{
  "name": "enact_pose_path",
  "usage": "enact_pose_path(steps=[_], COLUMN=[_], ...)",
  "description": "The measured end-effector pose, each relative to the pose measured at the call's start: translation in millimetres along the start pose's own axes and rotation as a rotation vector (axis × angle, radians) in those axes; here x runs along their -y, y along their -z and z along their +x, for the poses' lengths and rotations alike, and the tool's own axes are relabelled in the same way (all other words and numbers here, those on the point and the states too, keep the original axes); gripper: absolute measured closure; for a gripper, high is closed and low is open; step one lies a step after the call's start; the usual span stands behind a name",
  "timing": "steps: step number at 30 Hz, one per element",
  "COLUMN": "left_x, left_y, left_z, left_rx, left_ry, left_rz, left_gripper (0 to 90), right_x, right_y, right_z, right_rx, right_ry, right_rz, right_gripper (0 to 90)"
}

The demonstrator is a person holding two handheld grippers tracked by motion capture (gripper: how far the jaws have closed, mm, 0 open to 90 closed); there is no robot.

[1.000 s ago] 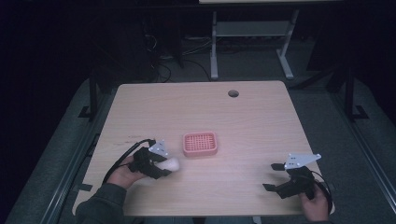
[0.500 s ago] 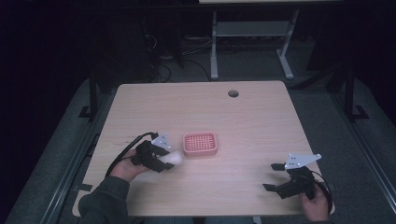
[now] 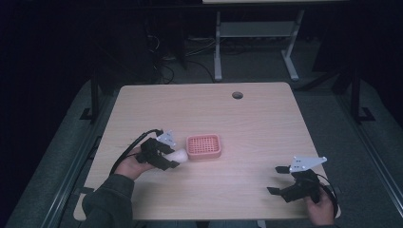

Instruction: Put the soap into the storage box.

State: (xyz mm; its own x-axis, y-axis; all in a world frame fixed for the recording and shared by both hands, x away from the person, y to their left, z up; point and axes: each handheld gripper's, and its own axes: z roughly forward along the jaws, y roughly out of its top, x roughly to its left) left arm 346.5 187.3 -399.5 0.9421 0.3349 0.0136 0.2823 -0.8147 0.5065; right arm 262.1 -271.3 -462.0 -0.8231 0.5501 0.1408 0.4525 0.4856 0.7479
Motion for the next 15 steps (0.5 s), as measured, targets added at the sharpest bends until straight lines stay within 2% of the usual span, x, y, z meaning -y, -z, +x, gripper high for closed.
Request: enact_pose_path(steps=[1,2,9,10,15], left_x=[-1.5,-2.6,-8.3,-9.4,-14.9], left_y=[-0.6,-0.2,-2.8,-2.8,-4.9], left_z=[0.9,2.2,4.5,6.1,7.7], left_rx=[0.002,-0.002,0.003,0.002,0.008], left_ry=[0.012,0.001,0.006,-0.010,-0.006], left_rz=[-0.014,-0.007,-0.005,-0.001,0.002], left_gripper=[49.2,49.2,49.2,49.2,49.2], right_x=[-0.2,-0.1,0.6,0.6,1.0], right_y=[-0.3,-0.2,0.6,0.7,1.7], right_z=[0.0,-0.1,0.1,0.4,0.4], right_rx=[0.001,0.000,-0.003,-0.003,-0.004], right_ry=[0.003,0.002,0.002,0.001,0.005], right_rz=[0.000,-0.001,-0.005,-0.006,-0.012], right_gripper=[14.2,14.1,14.2,14.1,14.2])
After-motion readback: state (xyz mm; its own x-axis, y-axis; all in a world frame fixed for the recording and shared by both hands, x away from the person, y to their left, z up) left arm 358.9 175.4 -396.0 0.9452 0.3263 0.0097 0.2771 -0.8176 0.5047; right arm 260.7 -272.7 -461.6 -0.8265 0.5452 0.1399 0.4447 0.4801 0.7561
